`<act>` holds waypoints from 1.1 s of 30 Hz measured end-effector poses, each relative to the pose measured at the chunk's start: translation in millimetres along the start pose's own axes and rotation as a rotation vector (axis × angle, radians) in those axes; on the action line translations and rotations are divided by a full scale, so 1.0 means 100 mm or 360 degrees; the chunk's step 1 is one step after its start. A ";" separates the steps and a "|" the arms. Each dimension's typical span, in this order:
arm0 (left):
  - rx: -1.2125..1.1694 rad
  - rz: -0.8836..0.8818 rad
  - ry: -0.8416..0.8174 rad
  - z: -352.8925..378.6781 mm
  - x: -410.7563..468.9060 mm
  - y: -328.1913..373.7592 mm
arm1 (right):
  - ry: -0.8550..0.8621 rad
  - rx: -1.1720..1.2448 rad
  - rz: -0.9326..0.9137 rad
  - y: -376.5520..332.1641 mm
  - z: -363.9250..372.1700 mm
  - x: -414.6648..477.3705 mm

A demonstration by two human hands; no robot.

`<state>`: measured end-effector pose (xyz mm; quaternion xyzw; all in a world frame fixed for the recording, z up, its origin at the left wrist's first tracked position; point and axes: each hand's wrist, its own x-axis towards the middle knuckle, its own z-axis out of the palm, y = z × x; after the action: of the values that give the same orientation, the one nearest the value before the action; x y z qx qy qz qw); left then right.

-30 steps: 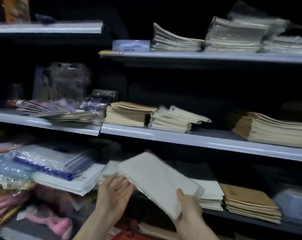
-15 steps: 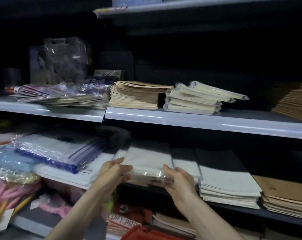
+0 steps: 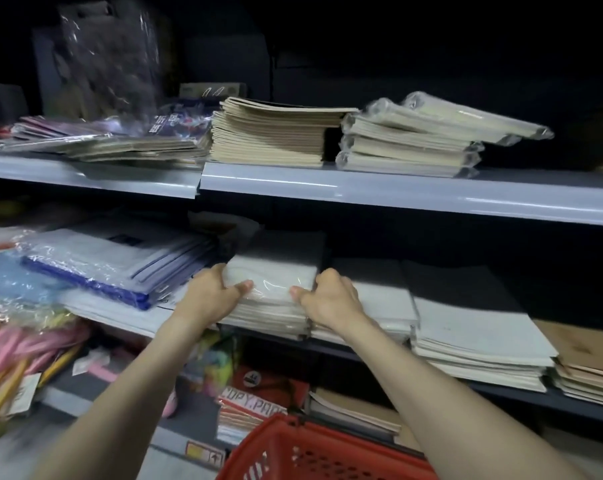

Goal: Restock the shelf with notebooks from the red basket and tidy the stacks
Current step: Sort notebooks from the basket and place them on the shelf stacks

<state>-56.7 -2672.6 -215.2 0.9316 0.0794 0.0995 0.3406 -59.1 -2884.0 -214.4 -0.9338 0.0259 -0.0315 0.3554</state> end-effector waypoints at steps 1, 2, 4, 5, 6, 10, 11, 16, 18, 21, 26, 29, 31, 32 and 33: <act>0.0088 0.0000 -0.0037 0.01 0.03 -0.02 | 0.0002 -0.0025 -0.0003 0.01 0.00 -0.01; 0.0167 -0.0014 -0.0066 0.01 0.05 -0.04 | 0.0010 -0.0055 -0.0019 0.02 0.01 -0.02; 0.0306 -0.0083 -0.0126 -0.01 0.08 -0.03 | 0.0019 -0.0104 -0.0054 0.01 0.02 -0.05; 0.0344 -0.0116 -0.0146 -0.04 0.07 -0.01 | 0.0010 -0.0111 -0.0053 0.00 0.02 -0.07; 0.0359 -0.0128 -0.0150 -0.05 0.05 0.02 | -0.0006 -0.0113 -0.0050 -0.01 0.01 -0.09; 0.0320 -0.0089 -0.0061 -0.06 -0.18 0.04 | -0.0045 0.0108 -0.0120 0.07 0.00 -0.16; 0.0288 -0.0077 -0.0007 -0.04 -0.28 0.02 | -0.0038 0.0242 -0.0133 0.11 -0.01 -0.21; 0.0177 0.0061 0.0299 0.01 -0.87 0.00 | 0.0121 0.0496 -0.0273 0.52 -0.19 -0.73; 0.0120 0.0152 0.0302 0.13 -1.10 0.03 | 0.0162 0.0496 -0.0283 0.77 -0.16 -0.90; 0.0051 0.0130 0.0088 0.55 -1.39 -0.06 | 0.0132 0.0407 -0.0213 1.32 0.10 -1.17; -0.0037 -0.0121 -0.0528 1.52 -1.74 -0.57 | -0.0269 0.0086 0.0294 2.50 0.83 -1.58; -0.0086 -0.0453 -0.0909 2.23 -1.76 -1.14 | -0.0649 0.0144 0.0965 3.18 1.33 -1.68; -0.0085 -0.0778 -0.1130 2.89 -1.68 -1.87 | -0.0746 0.0230 0.1272 3.55 1.64 -1.80; -0.0023 -0.0874 -0.1208 3.09 -1.70 -2.08 | -0.0744 0.0291 0.1357 3.67 1.75 -1.86; 0.0044 -0.0965 -0.1273 3.20 -1.74 -2.20 | -0.0735 0.0373 0.1435 3.74 1.85 -1.92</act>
<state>-166.2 -2742.1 -620.8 0.8362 0.2111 -0.3698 0.3456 -246.0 -3026.9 -608.8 -0.7664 0.3428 0.3288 0.4324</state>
